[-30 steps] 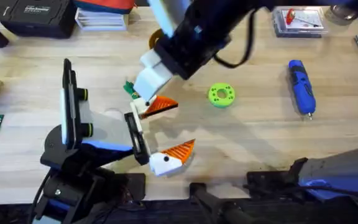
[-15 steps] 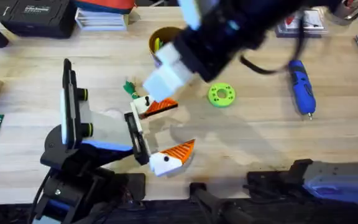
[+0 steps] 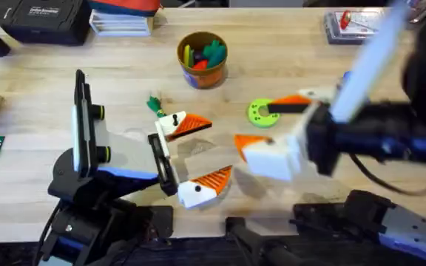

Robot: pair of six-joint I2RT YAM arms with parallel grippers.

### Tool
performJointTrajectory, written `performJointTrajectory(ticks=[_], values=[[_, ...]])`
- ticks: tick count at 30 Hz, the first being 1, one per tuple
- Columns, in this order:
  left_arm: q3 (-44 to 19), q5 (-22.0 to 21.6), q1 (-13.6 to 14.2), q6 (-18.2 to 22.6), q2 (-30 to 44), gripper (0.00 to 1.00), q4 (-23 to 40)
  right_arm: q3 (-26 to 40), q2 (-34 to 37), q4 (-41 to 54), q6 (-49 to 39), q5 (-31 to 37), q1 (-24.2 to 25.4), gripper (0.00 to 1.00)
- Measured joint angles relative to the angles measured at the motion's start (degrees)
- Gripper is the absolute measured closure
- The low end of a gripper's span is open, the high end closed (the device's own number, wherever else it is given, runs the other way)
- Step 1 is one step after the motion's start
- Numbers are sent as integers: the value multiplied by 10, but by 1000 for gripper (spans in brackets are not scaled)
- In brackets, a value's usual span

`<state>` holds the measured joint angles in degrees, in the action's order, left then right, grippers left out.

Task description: Pick up the gripper from the table and insert it into the empty holder that is missing its gripper. Then pick up a screw, insert it into the mounting hole, and use the screwdriver to tighten it. Finally, clean up the table by picking up the vegetable and placing it into the bucket.

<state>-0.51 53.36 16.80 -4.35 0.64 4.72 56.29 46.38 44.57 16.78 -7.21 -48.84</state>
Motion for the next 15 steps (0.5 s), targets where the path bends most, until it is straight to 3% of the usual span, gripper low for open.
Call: performJointTrajectory(ticks=[6,13,14,15], values=[[0,0,0,1,0,14,0,-81,-101,1,-91,-57,0,9],[0,0,0,1,0,14,0,-95,-114,0,-172,-101,0,10],[0,0,0,1,0,29,0,-95,-113,0,-175,-103,0,9],[0,0,0,0,0,144,0,-95,-113,0,-179,-105,0,9]])
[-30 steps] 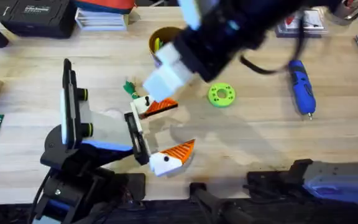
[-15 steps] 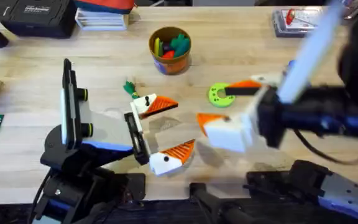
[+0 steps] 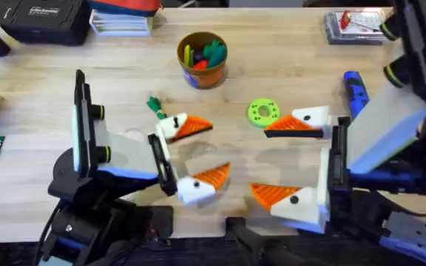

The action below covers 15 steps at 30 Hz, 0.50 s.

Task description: Pick up the gripper from the table and insert it into the empty holder that is missing its gripper. Then pick up a screw, insert it into the mounting hole, and use the screwdriver to tighten it. Finally, clean up the table by picking up the vegetable and placing it into the bucket.

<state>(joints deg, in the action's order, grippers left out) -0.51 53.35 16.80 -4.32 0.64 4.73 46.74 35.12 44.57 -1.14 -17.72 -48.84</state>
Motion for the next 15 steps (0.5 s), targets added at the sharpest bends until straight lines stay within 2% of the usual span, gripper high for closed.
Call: performJointTrajectory(ticks=[5,6,15], values=[[0,-1,0,1,0,919,0,0,12,0,-17,-4,0,9],[0,-2,0,3,0,977,0,0,16,0,-19,-4,0,9],[0,-2,0,5,0,996,0,0,36,-2,-23,-4,0,8]])
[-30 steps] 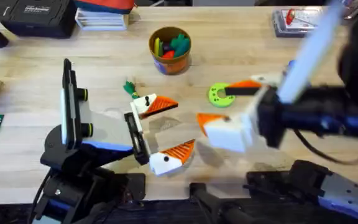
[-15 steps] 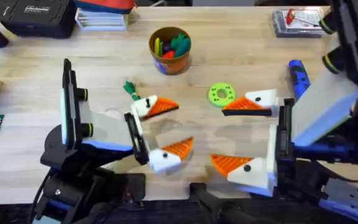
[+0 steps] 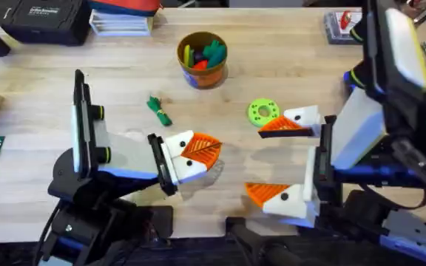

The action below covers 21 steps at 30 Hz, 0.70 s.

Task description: Pick up the gripper from the table and insert it into the empty holder that is missing its gripper. Then pick up a screw, insert it into the mounting hole, and use the screwdriver to tighten it. Finally, clean up the table by picking up the vegetable and placing it into the bucket.

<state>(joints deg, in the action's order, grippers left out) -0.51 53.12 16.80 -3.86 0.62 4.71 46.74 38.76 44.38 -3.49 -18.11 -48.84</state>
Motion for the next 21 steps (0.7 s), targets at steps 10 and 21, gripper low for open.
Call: performJointTrajectory(ticks=[10,21], values=[[0,0,0,0,0,996,0,0,1,-23,39,55,10,8],[0,0,0,0,0,996,0,13,74,39,57,95,278,8]])
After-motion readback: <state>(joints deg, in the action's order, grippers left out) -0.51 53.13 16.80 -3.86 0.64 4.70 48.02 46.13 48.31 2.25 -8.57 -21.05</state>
